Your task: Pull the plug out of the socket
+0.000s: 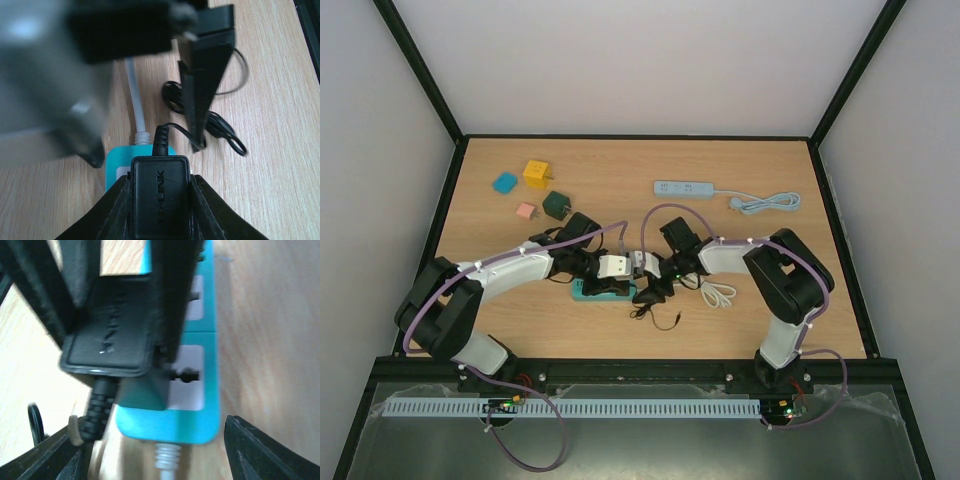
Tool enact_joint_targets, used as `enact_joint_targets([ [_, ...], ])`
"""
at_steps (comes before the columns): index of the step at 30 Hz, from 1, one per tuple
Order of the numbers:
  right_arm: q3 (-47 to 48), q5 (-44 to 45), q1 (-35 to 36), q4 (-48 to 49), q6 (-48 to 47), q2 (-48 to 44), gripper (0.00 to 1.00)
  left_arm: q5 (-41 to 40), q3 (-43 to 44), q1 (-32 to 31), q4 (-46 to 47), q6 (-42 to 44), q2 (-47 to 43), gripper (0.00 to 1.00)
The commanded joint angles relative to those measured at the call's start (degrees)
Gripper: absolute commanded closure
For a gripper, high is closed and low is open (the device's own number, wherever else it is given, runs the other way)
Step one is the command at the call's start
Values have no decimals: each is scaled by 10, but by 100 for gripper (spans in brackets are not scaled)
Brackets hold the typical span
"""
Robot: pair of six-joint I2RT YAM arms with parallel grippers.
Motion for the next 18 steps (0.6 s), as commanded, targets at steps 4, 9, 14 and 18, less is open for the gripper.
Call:
enact_joint_targets([
  [4, -54, -7, 32, 90, 36, 3, 28, -5, 5, 0, 8, 4, 9, 81],
  [9, -70, 10, 32, 156, 77, 1, 32, -5, -3, 0, 8, 5, 2, 81],
  [14, -82, 17, 32, 198, 104, 5, 36, -2, -10, -1, 14, 0, -8, 81],
  [18, -84, 13, 34, 201, 107, 8, 46, 1, -16, -2, 19, -5, -8, 81],
])
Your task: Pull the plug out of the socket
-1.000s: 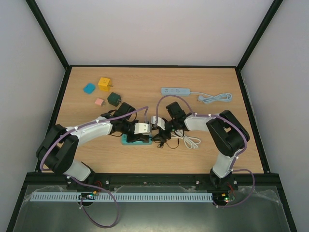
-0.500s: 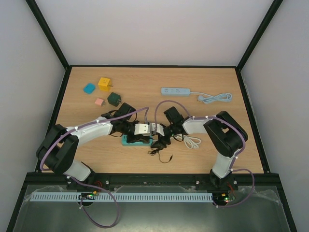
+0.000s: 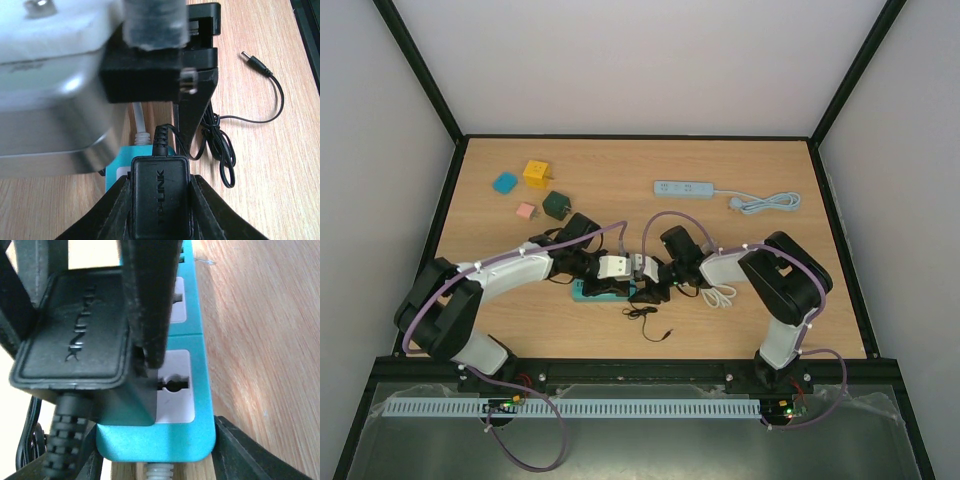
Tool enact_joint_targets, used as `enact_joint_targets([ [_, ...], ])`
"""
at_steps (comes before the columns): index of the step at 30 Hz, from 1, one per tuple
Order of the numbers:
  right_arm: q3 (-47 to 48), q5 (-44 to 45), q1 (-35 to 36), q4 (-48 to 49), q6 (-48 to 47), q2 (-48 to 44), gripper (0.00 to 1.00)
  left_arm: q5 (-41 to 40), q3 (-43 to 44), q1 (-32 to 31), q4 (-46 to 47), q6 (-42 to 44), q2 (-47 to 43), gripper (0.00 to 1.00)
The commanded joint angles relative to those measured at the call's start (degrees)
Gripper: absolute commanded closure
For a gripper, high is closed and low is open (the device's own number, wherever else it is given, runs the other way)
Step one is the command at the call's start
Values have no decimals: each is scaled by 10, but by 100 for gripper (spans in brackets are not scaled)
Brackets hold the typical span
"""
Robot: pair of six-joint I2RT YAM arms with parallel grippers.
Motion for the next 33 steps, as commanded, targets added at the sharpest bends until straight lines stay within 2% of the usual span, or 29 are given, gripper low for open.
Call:
enact_joint_targets([
  [1, -10, -11, 8, 35, 15, 6, 49, -2, -13, -2, 15, 0, -7, 81],
  [7, -22, 6, 9, 23, -3, 6, 69, 8, -8, -2, 17, -28, -17, 81],
  [16, -18, 27, 9, -13, -18, 14, 88, 36, -8, -1, 9, -40, -44, 82],
  [26, -12, 32, 9, -32, -24, 18, 92, 41, -6, 0, 7, -39, -59, 83],
  [33, -11, 36, 9, -33, -26, 19, 91, 35, -2, 11, -44, -2, -74, 84],
])
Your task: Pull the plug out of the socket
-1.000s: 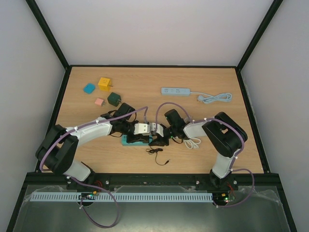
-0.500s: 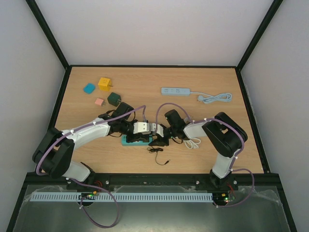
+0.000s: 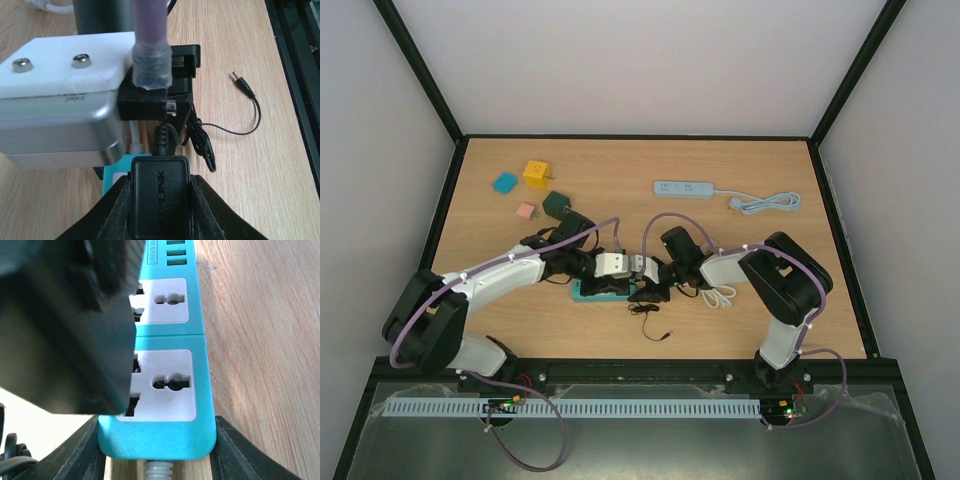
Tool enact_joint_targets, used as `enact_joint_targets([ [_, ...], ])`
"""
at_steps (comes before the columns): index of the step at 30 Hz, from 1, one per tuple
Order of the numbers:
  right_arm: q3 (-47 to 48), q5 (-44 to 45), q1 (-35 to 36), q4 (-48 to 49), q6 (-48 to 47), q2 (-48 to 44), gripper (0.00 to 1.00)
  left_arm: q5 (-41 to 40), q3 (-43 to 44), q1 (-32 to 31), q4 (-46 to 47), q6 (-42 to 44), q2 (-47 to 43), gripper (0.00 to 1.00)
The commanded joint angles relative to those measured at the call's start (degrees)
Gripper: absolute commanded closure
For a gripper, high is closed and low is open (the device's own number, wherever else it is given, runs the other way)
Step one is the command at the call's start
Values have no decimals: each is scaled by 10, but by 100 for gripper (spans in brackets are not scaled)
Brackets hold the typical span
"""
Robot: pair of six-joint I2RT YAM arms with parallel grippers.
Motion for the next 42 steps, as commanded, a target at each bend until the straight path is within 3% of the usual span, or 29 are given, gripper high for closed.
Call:
enact_joint_targets([
  [1, -4, 28, 8, -50, -11, 19, 91, 15, 1, 13, -43, 37, -32, 84],
  [12, 11, 37, 8, -72, -14, 23, 88, 36, 18, 108, -131, 60, -124, 84],
  [19, 38, 57, 8, -120, -26, 16, 87, 58, 31, 218, -150, 55, -143, 84],
  [35, 58, 74, 8, -168, -41, 17, 86, 104, 90, 498, -168, 75, -2, 84],
  [42, 59, 78, 8, -170, -40, 19, 86, 92, 105, 581, -167, 101, 77, 84],
])
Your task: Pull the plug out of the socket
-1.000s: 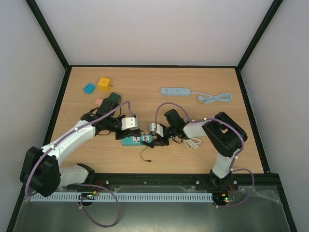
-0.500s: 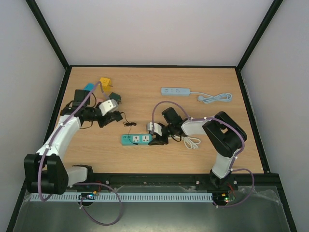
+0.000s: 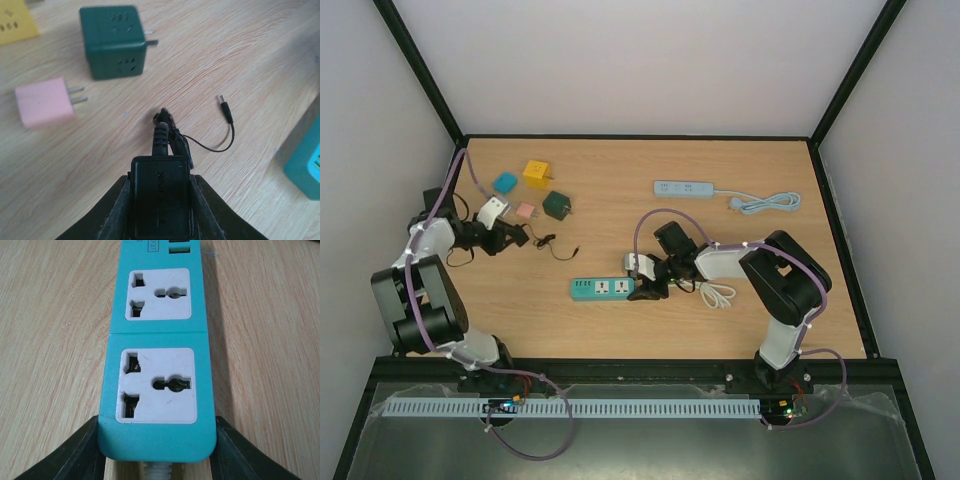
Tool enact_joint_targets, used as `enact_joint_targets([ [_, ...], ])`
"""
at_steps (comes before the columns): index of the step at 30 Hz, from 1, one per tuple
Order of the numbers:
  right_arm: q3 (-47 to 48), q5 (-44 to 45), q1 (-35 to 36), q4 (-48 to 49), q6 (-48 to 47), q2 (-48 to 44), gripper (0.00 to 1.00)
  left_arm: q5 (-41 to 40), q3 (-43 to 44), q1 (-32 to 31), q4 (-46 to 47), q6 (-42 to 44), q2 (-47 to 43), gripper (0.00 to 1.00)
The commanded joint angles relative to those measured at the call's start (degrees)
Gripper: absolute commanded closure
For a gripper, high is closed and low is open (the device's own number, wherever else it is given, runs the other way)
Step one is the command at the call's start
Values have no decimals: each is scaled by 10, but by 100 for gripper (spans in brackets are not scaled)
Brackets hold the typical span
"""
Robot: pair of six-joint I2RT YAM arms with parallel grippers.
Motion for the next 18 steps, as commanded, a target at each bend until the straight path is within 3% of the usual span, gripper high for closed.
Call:
enact_joint_targets([
  [1, 0, 45, 2, -54, -4, 18, 85, 21, 20, 36, -11, 27, 47, 84],
  [11, 6, 46, 2, -68, -7, 16, 82, 18, 54, 76, 7, -44, 150, 81],
  [15, 10, 48, 2, -73, -7, 16, 80, 15, 69, 80, 8, -64, 178, 72],
  [18, 12, 51, 1, -78, -8, 14, 72, -3, 66, 82, 40, -94, 181, 59],
])
